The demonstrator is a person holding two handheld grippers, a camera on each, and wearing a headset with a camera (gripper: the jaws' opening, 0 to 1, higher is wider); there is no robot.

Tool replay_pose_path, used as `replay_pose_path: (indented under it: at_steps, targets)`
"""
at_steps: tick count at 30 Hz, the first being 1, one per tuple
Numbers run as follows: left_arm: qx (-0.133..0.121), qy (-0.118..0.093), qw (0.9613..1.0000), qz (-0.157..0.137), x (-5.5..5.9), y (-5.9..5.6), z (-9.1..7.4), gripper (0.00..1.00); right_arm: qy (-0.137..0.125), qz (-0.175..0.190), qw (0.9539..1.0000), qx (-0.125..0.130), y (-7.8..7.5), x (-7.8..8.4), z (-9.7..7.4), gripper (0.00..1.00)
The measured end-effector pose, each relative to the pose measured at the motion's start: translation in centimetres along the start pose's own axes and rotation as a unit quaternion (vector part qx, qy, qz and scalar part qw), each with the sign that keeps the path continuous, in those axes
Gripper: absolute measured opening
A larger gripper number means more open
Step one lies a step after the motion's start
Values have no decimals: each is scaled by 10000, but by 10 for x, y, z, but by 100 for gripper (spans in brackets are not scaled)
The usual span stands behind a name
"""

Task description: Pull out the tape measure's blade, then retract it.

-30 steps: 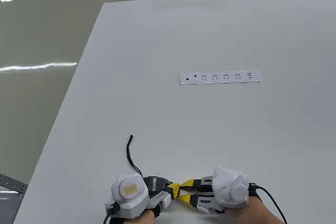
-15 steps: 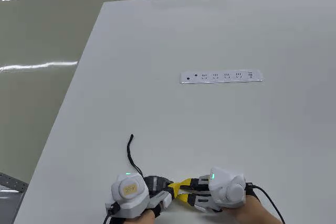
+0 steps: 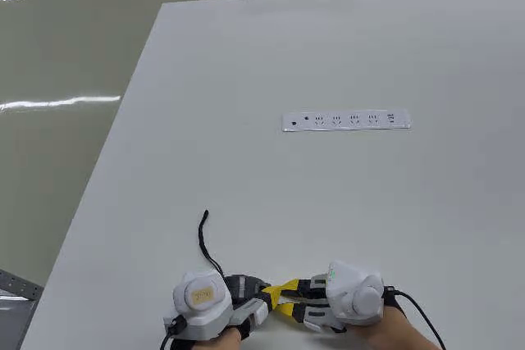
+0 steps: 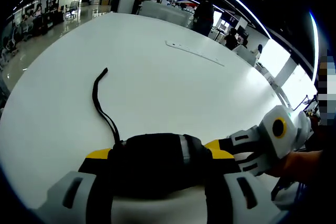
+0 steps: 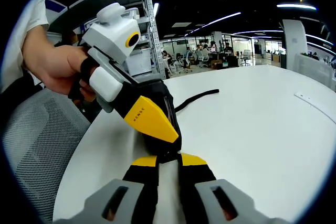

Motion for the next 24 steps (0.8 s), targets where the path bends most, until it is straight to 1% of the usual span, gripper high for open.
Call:
replay_pose_path:
  at_steps: [2,4,7,10,12,15,17,21,24]
  targets:
    - [20,-20,10000,0,0,0,0,69,17,21,10000,-2,0,0,0,14]
    - [111,-13,9999,-4,0,0,1,69,19,36,10000,15,0,0,-1,15]
    - [153,4,9999,16,0,1,2,70,17,80,9999,75,-2,1,-2,19]
    - [143,109,9995,275,3,0,4,71,-34,137,9998,105,-4,-2,-7,23]
    - [153,118,9994,295,5,0,3,71,-58,137,9998,114,-5,-2,-8,25]
    - [227,114,9992,318,6,0,3,72,-5,115,9999,123,-4,-1,-10,28]
    - [259,133,9988,397,6,0,3,74,19,118,9999,116,-3,0,-11,29]
    - [306,93,9986,413,6,-1,3,78,35,122,9998,129,-1,0,-12,33]
    - [331,79,9985,431,6,-1,2,82,33,162,9997,159,-2,1,-13,36]
Point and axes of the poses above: the centre of the closed fingertips' face, and the gripper's own axes: z roughly forward along the fingers, y roughly to its left, x roughly out of its underside, the point moved 3 cm from there along -z, roughly backward along the fingers, and after that the axes turned 15 degrees about y, right-handed, at the moved point
